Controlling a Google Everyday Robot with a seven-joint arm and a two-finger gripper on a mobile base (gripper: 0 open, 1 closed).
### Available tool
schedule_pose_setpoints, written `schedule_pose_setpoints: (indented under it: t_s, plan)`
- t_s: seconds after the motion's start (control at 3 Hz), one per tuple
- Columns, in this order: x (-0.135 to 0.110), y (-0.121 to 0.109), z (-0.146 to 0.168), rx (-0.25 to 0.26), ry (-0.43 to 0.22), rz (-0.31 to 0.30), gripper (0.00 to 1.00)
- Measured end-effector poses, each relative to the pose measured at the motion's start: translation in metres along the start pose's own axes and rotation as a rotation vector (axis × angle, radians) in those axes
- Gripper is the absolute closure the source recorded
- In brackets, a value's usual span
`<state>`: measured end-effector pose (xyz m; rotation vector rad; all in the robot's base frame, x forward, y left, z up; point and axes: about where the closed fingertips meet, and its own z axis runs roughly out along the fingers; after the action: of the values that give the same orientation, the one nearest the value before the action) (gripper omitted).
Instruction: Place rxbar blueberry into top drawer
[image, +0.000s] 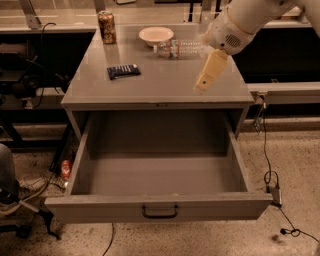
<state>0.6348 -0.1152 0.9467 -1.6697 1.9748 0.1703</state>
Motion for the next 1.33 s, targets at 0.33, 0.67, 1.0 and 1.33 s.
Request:
schedule_pose_setpoints:
  t_s: [0.33,0.67,1.0,1.33]
  plan:
    - [-0.059,-0.032,0.040,0.066,-0.116,0.003,0.00]
    - [-0.101,-0.045,0.069,0.055,-0.158,-0.029,0.00]
    - [-0.122,-0.057,0.115,0.016,-0.112,-0.034,0.00]
    - [-0.120,-0.077,0.148,0.020,-0.055,0.017,0.00]
